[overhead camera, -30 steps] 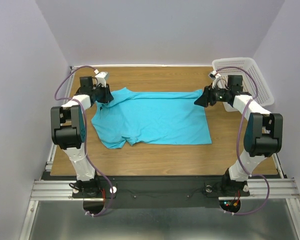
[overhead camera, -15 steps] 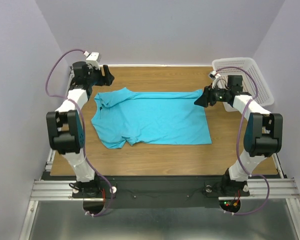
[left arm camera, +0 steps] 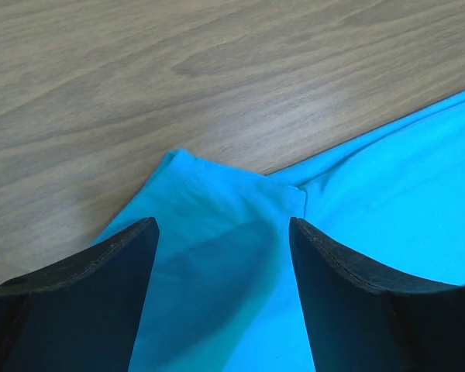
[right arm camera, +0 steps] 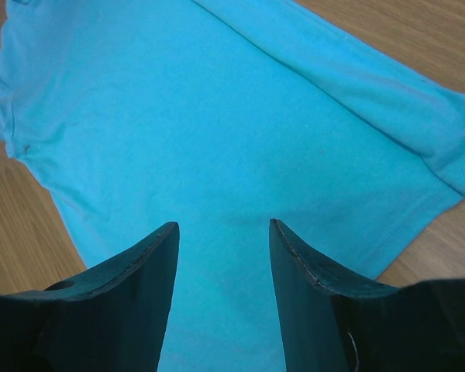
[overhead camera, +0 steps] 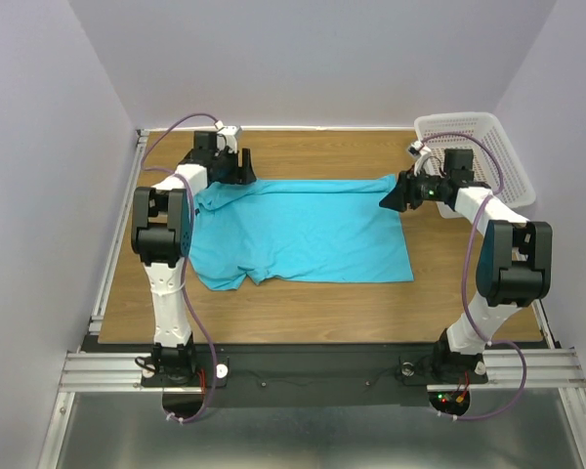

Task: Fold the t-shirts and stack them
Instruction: Fold the tshirt

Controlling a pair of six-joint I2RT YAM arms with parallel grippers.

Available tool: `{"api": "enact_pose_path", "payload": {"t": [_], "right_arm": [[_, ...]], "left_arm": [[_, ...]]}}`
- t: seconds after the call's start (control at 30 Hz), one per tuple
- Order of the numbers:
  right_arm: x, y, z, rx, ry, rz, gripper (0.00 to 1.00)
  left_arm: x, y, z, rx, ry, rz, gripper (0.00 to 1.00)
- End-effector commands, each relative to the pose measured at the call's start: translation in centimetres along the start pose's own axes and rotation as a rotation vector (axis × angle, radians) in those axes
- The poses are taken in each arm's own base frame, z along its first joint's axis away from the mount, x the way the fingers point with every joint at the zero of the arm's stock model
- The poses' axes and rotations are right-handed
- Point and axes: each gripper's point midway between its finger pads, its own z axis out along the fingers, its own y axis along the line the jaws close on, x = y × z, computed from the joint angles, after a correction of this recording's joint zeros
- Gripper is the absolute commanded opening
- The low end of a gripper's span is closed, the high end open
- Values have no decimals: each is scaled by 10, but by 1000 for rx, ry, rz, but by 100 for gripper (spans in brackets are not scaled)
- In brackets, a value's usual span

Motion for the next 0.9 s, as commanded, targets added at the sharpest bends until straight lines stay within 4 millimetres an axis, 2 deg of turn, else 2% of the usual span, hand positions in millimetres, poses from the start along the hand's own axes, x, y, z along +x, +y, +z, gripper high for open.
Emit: {"api": "enact_pose_path", "payload": {"t": [0.0,0.27,0.33,0.67,0.87], "right_arm": [[-1,0,-5,0,-13,-19,56],[2,-3,-3,-2,-7,-7,56],[3,-3,-2,-2,-5,-3,56],[3,-2,-2,-7,-6,0,56],[1,-2,-4,-3,-10,-4,56]], "left_arm": [[-44,7,-10,-48,-92,76,79],[-56,19,-3,-131,-110,105,76],[-47,20,3,-139,-72,99,72],[-52,27,-2,-188,-65,123,72],[-45,27,9,-159,-26,117,68]]}}
